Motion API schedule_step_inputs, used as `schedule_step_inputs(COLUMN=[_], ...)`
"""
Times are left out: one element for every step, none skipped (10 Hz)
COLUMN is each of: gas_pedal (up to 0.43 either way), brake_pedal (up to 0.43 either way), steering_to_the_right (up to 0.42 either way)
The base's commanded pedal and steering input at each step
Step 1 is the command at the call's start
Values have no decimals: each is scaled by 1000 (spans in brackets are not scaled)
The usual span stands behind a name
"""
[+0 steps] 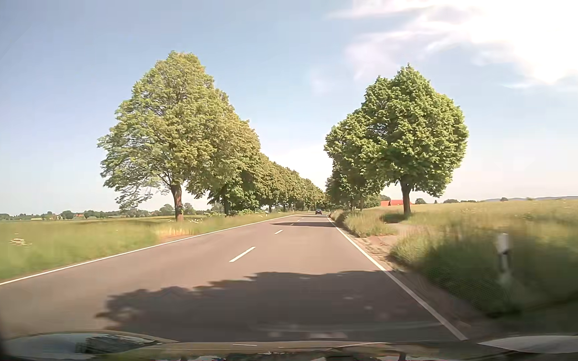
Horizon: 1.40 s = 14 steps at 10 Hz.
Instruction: Follow the waypoints while adhering to traffic rules and regulations
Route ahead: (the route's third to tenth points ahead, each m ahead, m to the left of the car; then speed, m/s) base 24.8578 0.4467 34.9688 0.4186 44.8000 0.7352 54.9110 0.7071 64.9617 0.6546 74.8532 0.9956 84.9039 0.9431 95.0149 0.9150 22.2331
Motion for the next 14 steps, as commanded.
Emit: schedule_step_inputs(gas_pedal=[220, 220, 228, 228, 228, 228, 228, 228, 228, 228, 228, 228, 228, 228], brake_pedal=[0, 0, 0, 0, 0, 0, 0, 0, 0, 0, 0, 0, 0, 0], steering_to_the_right=[0, 1, 0, 1, 1, 1, 1, 0, 1, 1, 1, 1, 0, 1])
